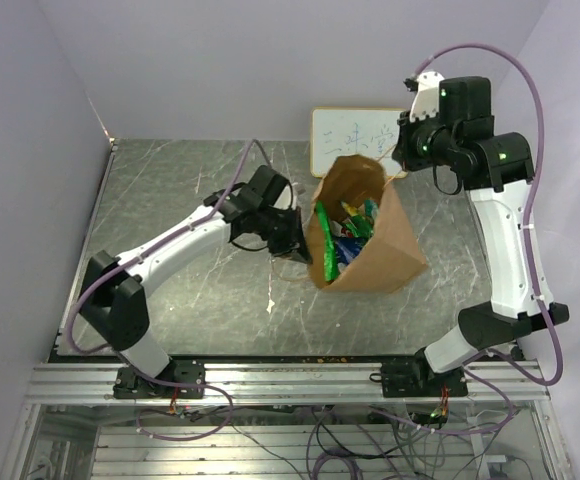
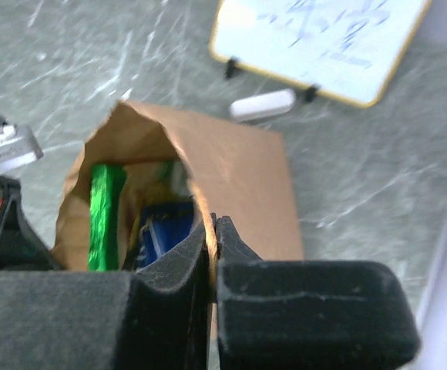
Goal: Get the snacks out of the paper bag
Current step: Adjust the paper bag at the center of the board.
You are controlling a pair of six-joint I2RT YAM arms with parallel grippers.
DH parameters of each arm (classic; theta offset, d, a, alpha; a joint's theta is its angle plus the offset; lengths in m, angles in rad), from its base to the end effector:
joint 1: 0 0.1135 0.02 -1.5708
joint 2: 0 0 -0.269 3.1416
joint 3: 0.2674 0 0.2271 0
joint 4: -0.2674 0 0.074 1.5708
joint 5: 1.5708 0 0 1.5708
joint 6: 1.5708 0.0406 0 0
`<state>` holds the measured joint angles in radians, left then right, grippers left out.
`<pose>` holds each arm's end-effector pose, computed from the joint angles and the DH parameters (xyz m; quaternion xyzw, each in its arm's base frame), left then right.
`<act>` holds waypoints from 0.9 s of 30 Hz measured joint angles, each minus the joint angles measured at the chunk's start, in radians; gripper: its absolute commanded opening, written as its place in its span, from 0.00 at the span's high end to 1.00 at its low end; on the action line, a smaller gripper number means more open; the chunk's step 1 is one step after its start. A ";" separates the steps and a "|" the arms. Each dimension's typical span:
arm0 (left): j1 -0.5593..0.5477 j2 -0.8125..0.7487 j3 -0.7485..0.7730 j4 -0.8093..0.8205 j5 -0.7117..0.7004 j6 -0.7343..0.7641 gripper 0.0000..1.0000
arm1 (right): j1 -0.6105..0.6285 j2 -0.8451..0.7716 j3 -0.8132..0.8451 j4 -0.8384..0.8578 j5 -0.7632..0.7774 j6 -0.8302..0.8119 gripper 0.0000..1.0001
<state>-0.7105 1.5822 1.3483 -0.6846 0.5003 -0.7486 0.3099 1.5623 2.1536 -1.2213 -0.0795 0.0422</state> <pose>0.2273 -0.2212 0.3030 0.0618 0.9191 -0.3817 0.0751 0.2453 0.0819 0.4870 -0.1367 0.8803 0.1142 0.4397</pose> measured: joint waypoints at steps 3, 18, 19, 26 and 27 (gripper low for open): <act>-0.032 0.076 0.074 0.053 0.026 -0.033 0.93 | 0.000 0.001 0.039 0.043 0.099 -0.082 1.00; -0.082 0.231 0.162 0.225 0.048 -0.136 0.93 | -0.001 -0.061 -0.163 0.256 0.045 -0.338 1.00; -0.082 0.220 0.133 0.230 0.047 -0.138 0.92 | 0.000 -0.078 -0.189 0.268 0.006 -0.333 1.00; -0.084 0.098 0.041 0.124 -0.042 -0.074 0.51 | 0.009 -0.261 -0.500 0.412 -0.230 -0.200 1.00; -0.085 0.058 0.037 0.092 -0.072 -0.060 0.47 | 0.011 -0.286 -0.529 0.421 -0.248 -0.179 1.00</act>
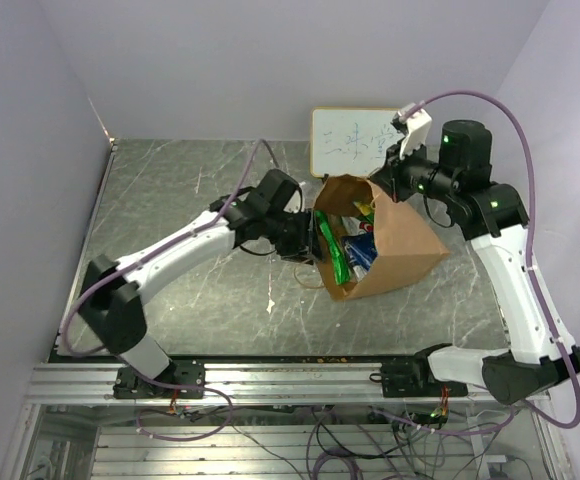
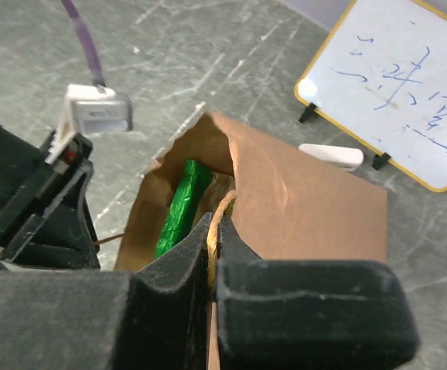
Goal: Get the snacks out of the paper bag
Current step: Adjust the paper bag at the center of the board, then take out the snack from the paper bag.
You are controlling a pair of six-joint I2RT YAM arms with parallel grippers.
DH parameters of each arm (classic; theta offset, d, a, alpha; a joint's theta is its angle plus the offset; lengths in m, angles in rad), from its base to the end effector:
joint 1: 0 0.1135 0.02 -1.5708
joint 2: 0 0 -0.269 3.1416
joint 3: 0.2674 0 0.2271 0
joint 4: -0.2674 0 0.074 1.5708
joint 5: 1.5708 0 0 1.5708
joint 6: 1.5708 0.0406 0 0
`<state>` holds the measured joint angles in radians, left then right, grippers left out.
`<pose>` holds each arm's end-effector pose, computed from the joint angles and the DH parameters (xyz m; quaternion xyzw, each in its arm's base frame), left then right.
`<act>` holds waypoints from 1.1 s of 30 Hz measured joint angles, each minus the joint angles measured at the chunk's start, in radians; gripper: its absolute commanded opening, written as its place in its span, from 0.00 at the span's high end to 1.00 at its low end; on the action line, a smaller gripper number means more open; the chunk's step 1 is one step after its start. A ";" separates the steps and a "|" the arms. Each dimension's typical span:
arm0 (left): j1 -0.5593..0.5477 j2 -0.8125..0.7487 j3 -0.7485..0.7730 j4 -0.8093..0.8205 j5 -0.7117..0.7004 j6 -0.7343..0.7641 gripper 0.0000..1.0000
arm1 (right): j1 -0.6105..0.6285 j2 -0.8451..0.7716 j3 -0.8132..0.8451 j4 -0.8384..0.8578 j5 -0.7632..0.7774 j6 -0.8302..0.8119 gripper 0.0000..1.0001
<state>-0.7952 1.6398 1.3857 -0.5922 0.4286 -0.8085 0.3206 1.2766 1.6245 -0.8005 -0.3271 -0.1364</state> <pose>0.2254 -0.2540 0.3018 0.0693 0.9142 -0.3871 0.0979 0.2128 0.0844 0.4529 -0.2736 0.7951 0.1856 0.5084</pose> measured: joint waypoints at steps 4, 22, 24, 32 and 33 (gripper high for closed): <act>-0.001 -0.140 -0.002 -0.067 -0.076 0.018 0.37 | 0.000 -0.040 -0.008 0.032 -0.016 0.060 1.00; -0.195 -0.101 0.034 0.056 -0.300 -0.316 0.44 | 0.000 -0.010 0.053 0.030 0.153 0.333 1.00; -0.221 -0.069 0.061 0.049 -0.356 -0.344 0.41 | 0.000 -0.004 0.066 0.024 0.177 0.357 1.00; -0.229 -0.031 0.058 0.060 -0.505 -0.425 0.47 | 0.000 -0.013 0.064 0.017 0.216 0.399 1.00; -0.229 -0.020 0.058 0.065 -0.517 -0.426 0.47 | 0.000 -0.016 0.060 0.017 0.220 0.402 1.00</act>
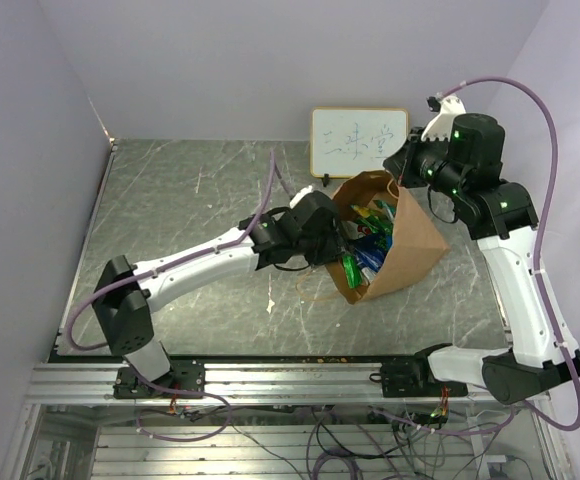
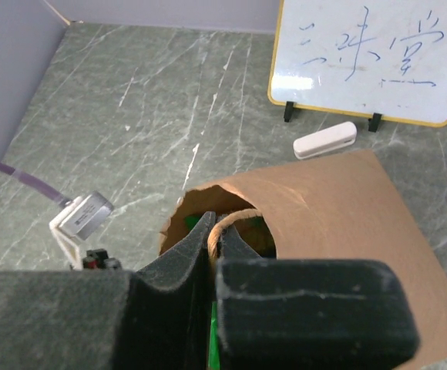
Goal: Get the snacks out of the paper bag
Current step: Take out the snack from the paper bag.
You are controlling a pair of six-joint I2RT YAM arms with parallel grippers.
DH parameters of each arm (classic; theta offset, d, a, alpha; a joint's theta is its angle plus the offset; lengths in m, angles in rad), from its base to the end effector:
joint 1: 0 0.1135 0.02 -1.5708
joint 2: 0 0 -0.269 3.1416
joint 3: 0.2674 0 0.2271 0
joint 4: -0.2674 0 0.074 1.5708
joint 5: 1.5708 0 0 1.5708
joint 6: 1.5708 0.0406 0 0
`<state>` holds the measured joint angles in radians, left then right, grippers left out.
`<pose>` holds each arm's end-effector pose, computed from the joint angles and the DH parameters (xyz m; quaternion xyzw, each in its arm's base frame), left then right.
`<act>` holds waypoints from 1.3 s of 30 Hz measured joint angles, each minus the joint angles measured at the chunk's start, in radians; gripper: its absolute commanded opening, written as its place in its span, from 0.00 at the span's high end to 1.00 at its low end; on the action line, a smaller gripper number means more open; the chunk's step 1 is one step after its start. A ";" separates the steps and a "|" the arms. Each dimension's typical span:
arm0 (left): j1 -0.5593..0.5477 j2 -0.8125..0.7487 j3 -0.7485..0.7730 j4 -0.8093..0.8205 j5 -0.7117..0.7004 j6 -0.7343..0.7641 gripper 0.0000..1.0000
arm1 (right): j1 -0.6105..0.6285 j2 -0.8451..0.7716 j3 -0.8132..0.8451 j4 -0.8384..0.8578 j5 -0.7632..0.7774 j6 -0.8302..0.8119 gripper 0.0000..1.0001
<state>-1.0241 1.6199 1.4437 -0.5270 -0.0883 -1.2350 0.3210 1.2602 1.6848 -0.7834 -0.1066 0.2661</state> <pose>0.1833 -0.2943 0.3289 -0.1139 0.8995 -0.3626 0.2155 0.2071 0.0734 0.4744 -0.0529 0.8196 0.2065 0.5318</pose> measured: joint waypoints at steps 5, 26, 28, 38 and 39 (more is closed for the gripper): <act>-0.005 0.082 0.024 -0.011 -0.041 0.000 0.46 | 0.000 -0.031 -0.031 0.001 0.011 0.014 1.00; 0.015 0.258 0.237 -0.031 -0.021 0.086 0.93 | 0.000 -0.076 -0.096 0.031 0.064 0.021 1.00; 0.027 0.244 0.235 -0.027 0.006 0.082 0.93 | 0.000 -0.078 -0.096 0.030 0.088 0.016 1.00; 0.105 0.219 0.406 -0.032 0.180 0.082 0.93 | 0.000 -0.081 -0.095 0.023 0.262 -0.048 1.00; 0.113 0.223 0.459 -0.043 0.204 0.089 0.93 | 0.000 -0.081 -0.095 0.023 0.278 -0.056 1.00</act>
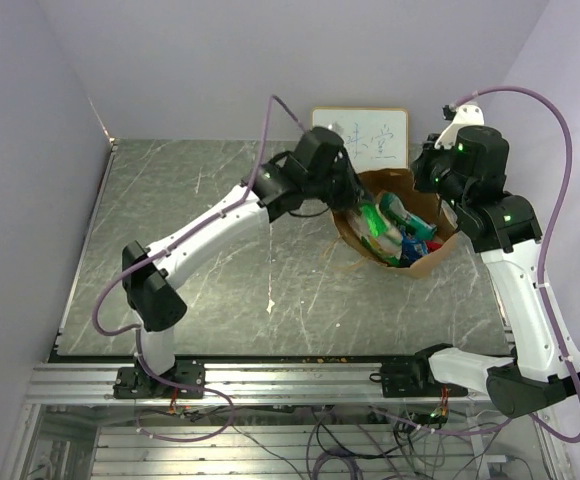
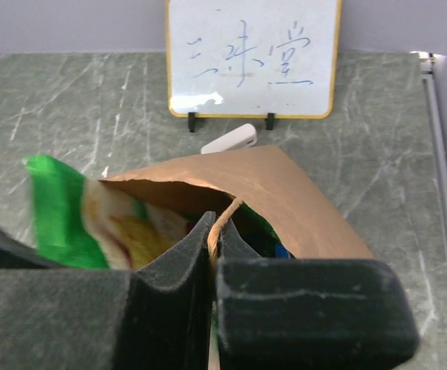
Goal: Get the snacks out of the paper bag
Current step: Take out the snack from the paper bag, then place the snack at the center of the board.
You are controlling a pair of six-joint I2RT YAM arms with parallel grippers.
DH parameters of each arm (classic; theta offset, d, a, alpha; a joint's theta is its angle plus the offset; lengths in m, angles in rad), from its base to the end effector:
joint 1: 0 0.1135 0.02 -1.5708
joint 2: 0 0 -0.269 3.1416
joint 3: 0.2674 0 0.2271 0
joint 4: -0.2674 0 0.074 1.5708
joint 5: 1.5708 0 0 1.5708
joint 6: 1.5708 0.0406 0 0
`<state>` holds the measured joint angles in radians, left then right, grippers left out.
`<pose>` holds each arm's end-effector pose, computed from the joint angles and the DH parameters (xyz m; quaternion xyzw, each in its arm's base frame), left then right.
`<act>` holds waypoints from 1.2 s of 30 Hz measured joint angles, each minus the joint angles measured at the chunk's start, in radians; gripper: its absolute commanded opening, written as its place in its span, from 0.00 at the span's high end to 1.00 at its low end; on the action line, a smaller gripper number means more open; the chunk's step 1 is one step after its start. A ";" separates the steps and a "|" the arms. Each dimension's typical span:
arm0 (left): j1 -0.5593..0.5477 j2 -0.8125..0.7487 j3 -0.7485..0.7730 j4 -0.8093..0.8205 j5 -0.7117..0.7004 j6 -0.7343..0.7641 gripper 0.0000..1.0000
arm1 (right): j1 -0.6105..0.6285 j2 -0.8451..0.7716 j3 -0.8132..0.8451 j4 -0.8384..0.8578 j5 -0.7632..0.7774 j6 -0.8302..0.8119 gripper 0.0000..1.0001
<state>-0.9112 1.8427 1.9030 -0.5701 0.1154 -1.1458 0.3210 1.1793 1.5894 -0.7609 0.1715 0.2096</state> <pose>0.2457 -0.3245 0.3899 -0.0718 0.8586 -0.4583 0.2181 0.1933 0.0570 0.4653 0.0035 0.8181 0.0819 0.5692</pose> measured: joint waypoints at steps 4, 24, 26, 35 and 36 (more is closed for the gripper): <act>0.024 0.011 0.189 -0.011 0.058 0.043 0.93 | 0.000 0.000 0.000 0.000 0.051 -0.025 1.00; 0.253 -0.375 0.359 -0.056 -0.071 0.287 0.93 | 0.000 -0.001 0.015 0.008 0.094 -0.039 1.00; 0.294 -0.390 0.389 -0.099 -0.123 0.293 0.93 | 0.000 -0.001 0.015 0.008 0.089 -0.037 1.00; 0.575 -0.404 0.127 -0.204 -0.162 0.218 0.93 | 0.000 -0.001 0.015 0.007 0.080 -0.031 1.00; 0.603 -0.393 0.071 -0.197 -0.143 0.211 0.93 | 0.000 -0.001 0.015 0.007 0.080 -0.030 1.00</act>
<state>-0.3080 1.4498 1.9743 -0.7673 -0.0273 -0.9344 0.3210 1.1782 1.6047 -0.7536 0.2512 0.1799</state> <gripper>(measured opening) 0.072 0.006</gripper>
